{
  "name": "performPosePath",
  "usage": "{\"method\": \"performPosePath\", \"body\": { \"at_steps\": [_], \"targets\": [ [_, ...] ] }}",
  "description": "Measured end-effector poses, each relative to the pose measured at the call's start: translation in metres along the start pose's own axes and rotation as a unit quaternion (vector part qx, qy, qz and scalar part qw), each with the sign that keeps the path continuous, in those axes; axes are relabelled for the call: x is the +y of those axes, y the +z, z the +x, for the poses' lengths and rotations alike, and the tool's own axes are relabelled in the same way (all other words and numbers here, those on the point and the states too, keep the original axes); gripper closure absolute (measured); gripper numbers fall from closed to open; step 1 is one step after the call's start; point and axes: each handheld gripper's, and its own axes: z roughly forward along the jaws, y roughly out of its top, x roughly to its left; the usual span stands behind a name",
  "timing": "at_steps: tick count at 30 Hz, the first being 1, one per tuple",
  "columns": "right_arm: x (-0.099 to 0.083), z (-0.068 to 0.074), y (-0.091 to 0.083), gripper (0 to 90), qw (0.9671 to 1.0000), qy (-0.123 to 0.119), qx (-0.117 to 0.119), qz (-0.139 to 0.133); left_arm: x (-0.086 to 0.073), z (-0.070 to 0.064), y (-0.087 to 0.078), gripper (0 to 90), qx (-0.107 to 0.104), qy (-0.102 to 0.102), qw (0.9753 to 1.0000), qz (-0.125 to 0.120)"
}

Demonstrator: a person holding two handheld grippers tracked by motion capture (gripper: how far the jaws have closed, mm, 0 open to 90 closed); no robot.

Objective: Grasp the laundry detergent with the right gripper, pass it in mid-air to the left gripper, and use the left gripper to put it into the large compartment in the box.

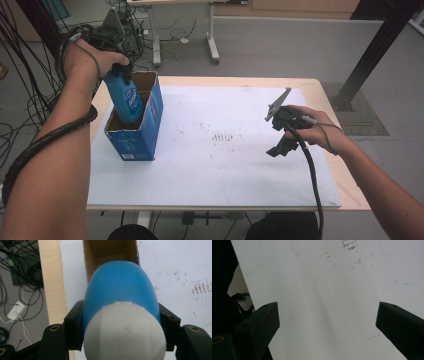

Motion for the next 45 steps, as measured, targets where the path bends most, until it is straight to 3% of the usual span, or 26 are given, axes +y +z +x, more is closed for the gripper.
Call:
{"method": "performPosePath", "body": {
  "at_steps": [27, 45],
  "targets": [
    [0.002, -0.001, 0.006, 5.1, 1.0, 0.004, 0.003, 0.001, -0.021, -0.007, 0.084, 37.9, 0.002, -0.01, 0.9999, 0.014],
    [0.002, 0.0, 0.007, 5.3, 1.0, 0.004, 0.001, 0.004, -0.032, -0.01, 0.112, 37.9, 0.001, -0.009, 0.9996, 0.025]
  ]
}}
